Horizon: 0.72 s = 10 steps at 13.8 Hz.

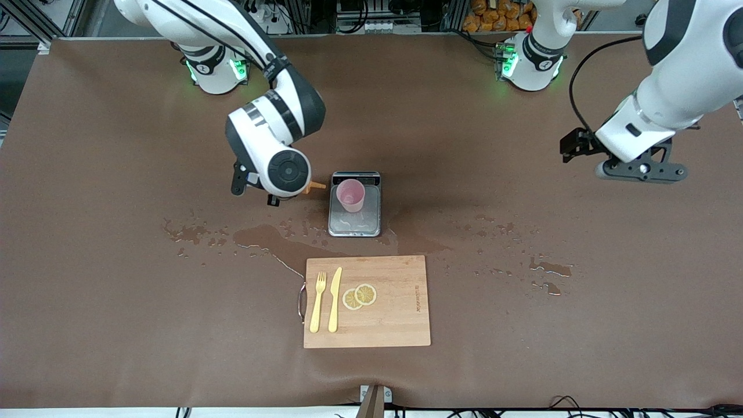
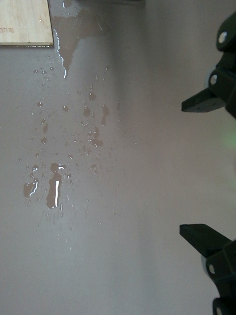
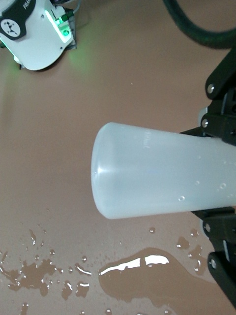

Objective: Add sauce to pink cup with both arms
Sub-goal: 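Tilt the sauce bottle nozzle over the pink cup with the right gripper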

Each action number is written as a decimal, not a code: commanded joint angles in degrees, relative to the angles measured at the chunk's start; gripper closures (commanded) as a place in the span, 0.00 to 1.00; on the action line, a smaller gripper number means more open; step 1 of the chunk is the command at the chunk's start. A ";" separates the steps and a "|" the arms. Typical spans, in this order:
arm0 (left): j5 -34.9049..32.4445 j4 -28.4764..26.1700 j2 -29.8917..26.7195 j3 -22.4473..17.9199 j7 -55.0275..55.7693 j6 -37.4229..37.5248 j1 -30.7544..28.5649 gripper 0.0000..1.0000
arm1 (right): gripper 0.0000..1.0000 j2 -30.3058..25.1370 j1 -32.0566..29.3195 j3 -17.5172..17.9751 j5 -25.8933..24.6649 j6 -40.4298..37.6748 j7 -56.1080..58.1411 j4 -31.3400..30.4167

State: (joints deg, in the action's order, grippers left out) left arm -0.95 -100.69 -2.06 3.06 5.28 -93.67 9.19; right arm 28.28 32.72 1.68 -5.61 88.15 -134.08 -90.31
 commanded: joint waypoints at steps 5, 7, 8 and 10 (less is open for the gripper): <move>-1.68 7.52 -0.14 -1.30 -8.44 8.06 -0.22 0.00 | 0.54 6.69 3.23 -0.45 -8.00 -9.11 -2.86 8.03; -1.59 7.97 -0.40 -2.17 -8.19 9.38 -0.49 0.00 | 0.54 7.75 2.70 -0.45 -7.75 -11.24 -2.77 11.72; -1.51 7.97 -0.49 -2.26 -7.84 9.47 -0.66 0.00 | 0.54 7.84 2.26 -0.45 -7.66 -11.24 -2.68 12.43; -1.33 7.97 -0.41 -2.35 -6.18 9.56 -0.93 0.00 | 0.54 8.01 2.00 -0.45 -7.57 -10.98 -2.68 13.49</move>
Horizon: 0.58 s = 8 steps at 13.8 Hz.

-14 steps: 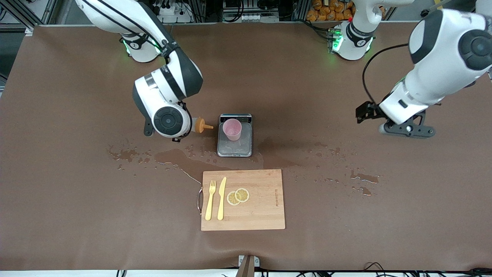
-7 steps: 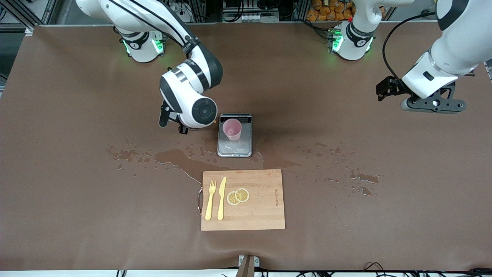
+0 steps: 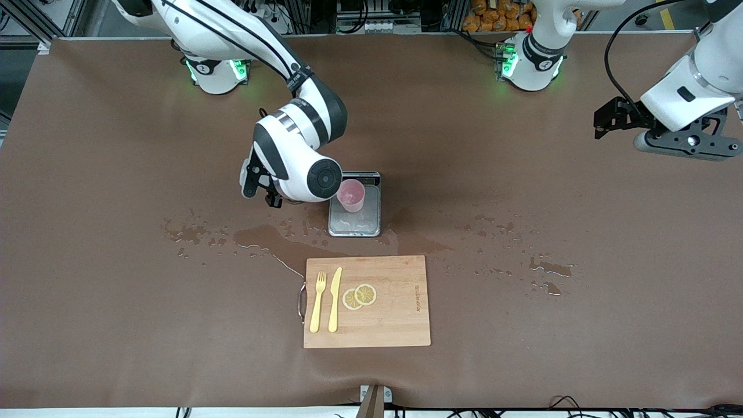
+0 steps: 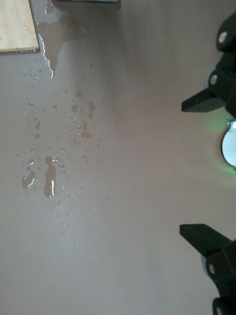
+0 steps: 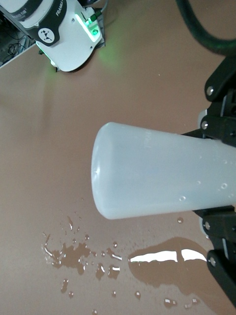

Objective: Add sauce to pink cup with both arms
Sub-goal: 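Tilt the sauce bottle nozzle over the pink cup with the right gripper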

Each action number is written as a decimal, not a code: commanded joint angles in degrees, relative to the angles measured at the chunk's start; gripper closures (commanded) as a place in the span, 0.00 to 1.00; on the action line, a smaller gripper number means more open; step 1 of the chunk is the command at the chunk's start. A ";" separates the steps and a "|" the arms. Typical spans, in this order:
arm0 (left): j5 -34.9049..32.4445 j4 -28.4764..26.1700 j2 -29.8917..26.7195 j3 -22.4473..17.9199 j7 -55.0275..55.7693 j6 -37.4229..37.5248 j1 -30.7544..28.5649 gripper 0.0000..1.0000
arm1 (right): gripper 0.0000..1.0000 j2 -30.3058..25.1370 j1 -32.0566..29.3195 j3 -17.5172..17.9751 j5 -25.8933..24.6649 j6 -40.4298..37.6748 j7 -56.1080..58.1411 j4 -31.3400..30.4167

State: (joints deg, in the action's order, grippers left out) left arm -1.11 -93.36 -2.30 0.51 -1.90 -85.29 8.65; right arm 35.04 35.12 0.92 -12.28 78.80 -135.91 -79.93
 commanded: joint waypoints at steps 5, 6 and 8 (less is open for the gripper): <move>-0.48 0.46 -0.17 0.89 4.20 1.18 -2.05 0.00 | 0.67 1.88 -0.23 0.39 -0.56 -1.37 -0.85 3.21; 0.40 0.55 -0.17 0.81 3.84 1.18 -2.41 0.00 | 0.68 1.88 -0.32 0.31 -0.03 -0.93 -0.85 3.12; 1.55 0.55 0.01 0.72 3.84 1.01 -2.41 0.00 | 0.68 1.88 -0.58 0.31 0.58 -0.84 -0.33 3.12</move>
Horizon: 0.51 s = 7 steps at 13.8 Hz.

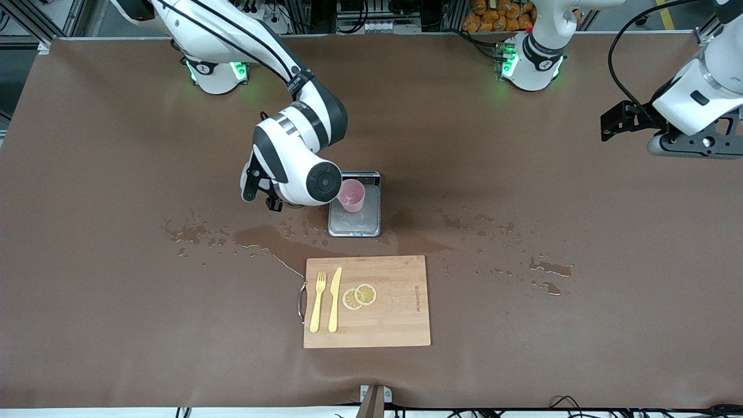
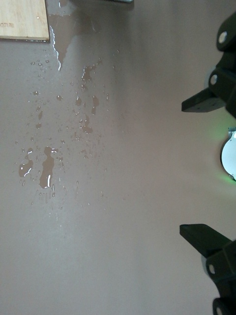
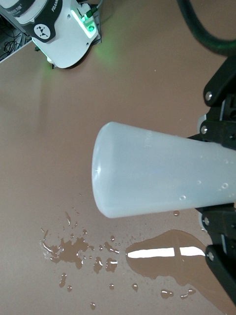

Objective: Add sauce to pink cup with both arms
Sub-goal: 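Tilt the sauce bottle nozzle over the pink cup with the right gripper, then carry the sauce bottle back away from the cup with the right gripper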

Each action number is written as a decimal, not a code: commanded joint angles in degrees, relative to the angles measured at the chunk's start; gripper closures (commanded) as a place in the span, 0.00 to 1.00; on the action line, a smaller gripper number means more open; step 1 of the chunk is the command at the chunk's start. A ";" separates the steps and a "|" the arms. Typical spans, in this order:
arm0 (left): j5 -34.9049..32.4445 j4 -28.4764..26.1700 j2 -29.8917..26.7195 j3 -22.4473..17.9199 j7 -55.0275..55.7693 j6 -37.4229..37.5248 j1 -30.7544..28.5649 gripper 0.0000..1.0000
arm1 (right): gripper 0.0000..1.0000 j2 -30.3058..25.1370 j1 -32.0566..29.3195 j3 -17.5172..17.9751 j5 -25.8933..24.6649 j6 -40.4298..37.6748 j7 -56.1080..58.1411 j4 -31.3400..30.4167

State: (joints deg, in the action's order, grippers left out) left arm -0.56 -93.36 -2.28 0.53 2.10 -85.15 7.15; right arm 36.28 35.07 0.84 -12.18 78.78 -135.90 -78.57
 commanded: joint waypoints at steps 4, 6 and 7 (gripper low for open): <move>0.91 0.55 0.61 0.79 -0.16 0.42 -0.99 0.00 | 0.63 -1.03 -5.88 0.57 7.41 0.31 4.04 1.75; 0.91 0.55 0.78 0.79 -0.16 0.33 -0.99 0.00 | 0.63 -3.14 -8.87 0.57 11.37 1.98 7.74 1.67; 1.00 0.55 0.78 0.79 -0.16 0.33 -0.99 0.00 | 0.63 -3.76 -10.36 0.57 13.56 2.08 9.76 1.58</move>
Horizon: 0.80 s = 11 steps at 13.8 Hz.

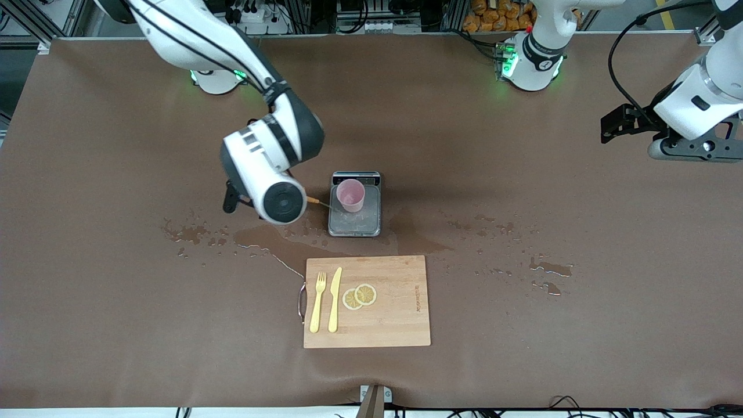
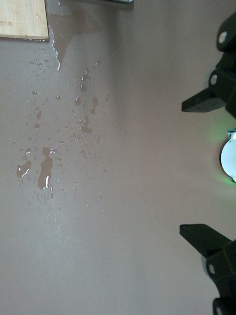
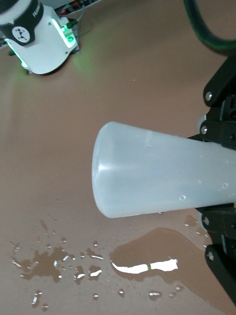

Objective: Add sauce to pink cup with both arms
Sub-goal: 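Carry the sauce bottle back away from the cup with the right gripper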

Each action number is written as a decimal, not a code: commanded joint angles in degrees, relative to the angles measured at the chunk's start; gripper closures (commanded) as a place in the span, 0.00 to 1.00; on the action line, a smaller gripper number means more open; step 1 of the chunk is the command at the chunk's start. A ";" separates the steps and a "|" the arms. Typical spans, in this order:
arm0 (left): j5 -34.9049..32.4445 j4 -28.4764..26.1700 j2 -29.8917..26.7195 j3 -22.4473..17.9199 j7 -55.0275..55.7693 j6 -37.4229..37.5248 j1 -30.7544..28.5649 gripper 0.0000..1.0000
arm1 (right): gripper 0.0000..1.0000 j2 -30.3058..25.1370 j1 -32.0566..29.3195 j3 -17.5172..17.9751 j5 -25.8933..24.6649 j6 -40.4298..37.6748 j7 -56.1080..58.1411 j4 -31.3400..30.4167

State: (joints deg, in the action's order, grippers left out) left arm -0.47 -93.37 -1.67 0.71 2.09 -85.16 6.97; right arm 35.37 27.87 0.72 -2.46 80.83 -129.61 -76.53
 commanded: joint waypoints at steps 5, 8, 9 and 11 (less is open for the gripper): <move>0.65 0.65 -0.09 0.69 0.36 -1.84 -0.73 0.00 | 0.60 -4.87 -11.25 0.69 14.05 0.38 15.25 -0.99; 0.47 0.73 -0.61 0.69 0.54 -2.91 -0.82 0.00 | 0.58 -6.54 -16.70 0.60 20.71 0.38 23.06 -3.18; 0.47 0.82 -0.70 0.87 0.46 -3.00 -0.73 0.00 | 0.58 -6.98 -18.28 0.60 21.61 0.29 25.18 -3.80; 0.65 0.73 -0.79 0.78 -0.25 -2.91 -0.56 0.00 | 0.58 -7.51 -20.31 0.69 22.05 0.12 29.57 -4.33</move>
State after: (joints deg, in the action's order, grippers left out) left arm -0.47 -92.90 -1.83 0.95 2.11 -87.95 6.93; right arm 31.06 9.92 0.54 17.72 80.88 -103.86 -77.49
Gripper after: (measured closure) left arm 0.000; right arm 0.581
